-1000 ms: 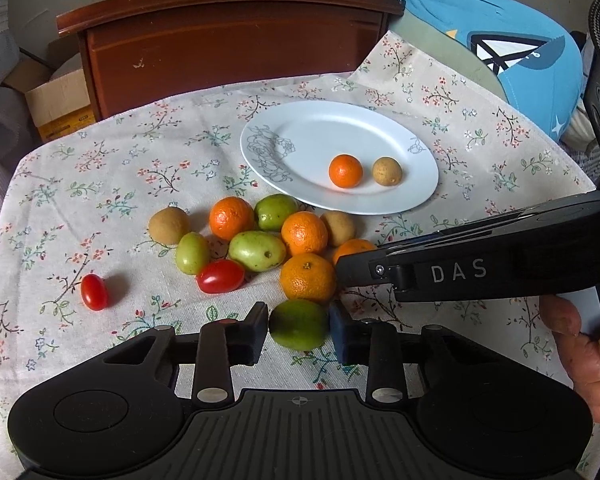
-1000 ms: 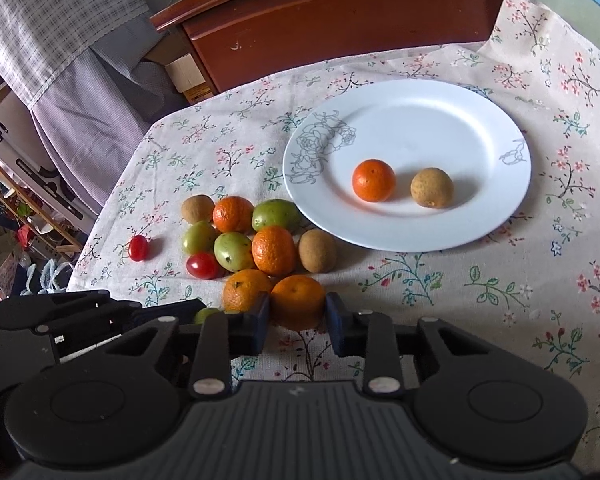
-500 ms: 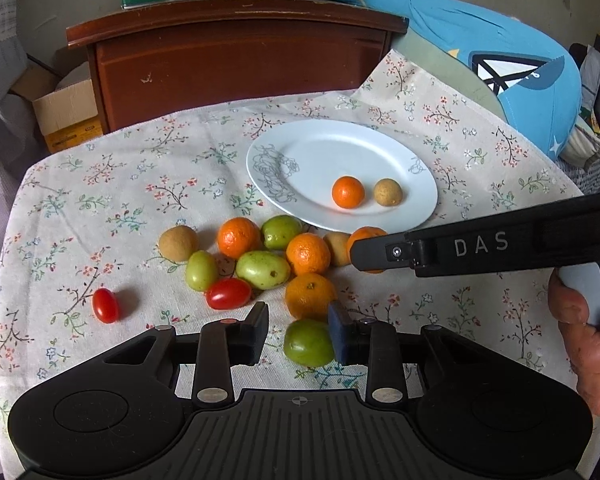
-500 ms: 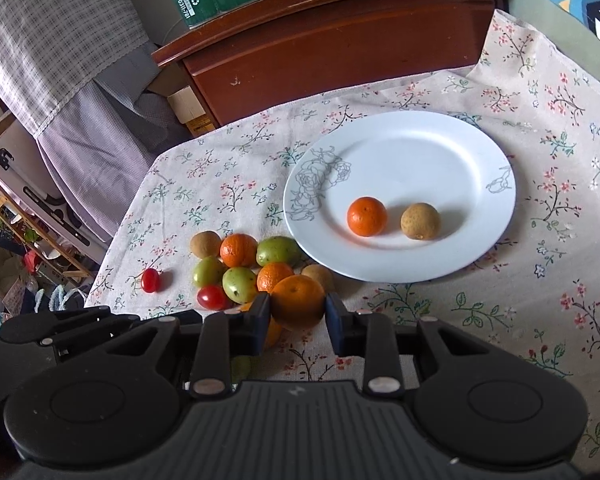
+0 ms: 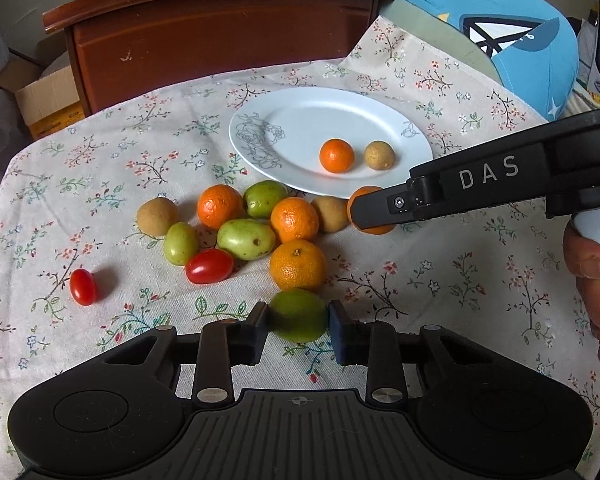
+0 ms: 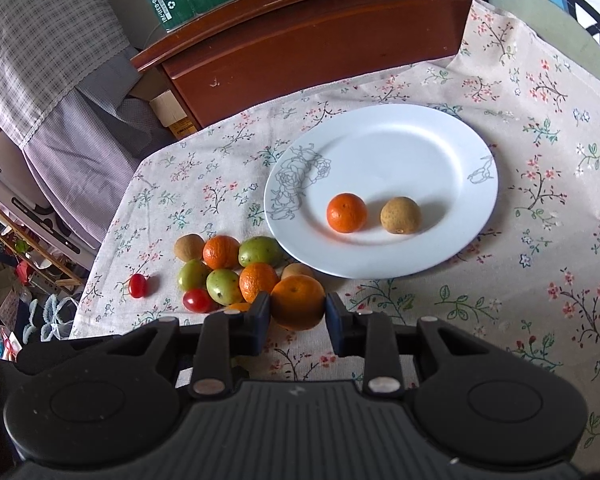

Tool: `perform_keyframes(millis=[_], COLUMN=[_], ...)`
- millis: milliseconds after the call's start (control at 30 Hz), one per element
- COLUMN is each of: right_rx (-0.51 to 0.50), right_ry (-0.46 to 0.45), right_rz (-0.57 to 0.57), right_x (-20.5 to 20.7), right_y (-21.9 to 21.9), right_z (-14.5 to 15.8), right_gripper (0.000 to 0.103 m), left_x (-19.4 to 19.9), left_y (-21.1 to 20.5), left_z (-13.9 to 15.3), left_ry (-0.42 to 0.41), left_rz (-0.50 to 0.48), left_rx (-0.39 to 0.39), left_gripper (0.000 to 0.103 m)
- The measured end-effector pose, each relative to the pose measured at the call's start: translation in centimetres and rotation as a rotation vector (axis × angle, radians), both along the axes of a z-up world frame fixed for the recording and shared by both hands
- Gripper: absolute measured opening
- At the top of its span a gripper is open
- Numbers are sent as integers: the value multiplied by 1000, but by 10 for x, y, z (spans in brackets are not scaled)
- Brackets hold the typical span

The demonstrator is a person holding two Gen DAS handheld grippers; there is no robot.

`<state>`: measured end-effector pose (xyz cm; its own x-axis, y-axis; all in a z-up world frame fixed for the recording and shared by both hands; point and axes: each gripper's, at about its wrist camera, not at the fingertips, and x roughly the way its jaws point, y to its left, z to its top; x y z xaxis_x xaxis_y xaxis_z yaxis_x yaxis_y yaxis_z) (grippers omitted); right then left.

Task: Organize fruits
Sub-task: 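Grasp a green lime with the left tool while the right tool grasps an orange, then lower the lime onto the plate with the left tool while the right tool releases the orange there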

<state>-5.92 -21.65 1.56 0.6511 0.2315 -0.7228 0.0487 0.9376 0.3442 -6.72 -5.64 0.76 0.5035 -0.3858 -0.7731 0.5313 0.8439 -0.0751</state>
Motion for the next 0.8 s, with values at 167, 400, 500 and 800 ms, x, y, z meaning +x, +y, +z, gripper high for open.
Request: perform_keyframes(millis=[167, 400, 500, 800], right_rx=[4, 41, 42, 48], right_ry=[-1, -61, -88, -94], right_rz=[-16, -57, -81, -132], right_x=[0, 2, 3, 17], right_y=[-3, -19, -30, -51], right_z=[2, 23, 33, 38], right_gripper=[30, 30, 30, 30], left_x=[3, 22, 35, 66], left_y=[6, 9, 10, -10], left_z=[12, 38, 47, 60], left_ry=[-20, -78, -81, -114], left_rz=[32, 74, 82, 6], left_rx=[-48, -111, -135, -157], left_gripper=[29, 29, 29, 29])
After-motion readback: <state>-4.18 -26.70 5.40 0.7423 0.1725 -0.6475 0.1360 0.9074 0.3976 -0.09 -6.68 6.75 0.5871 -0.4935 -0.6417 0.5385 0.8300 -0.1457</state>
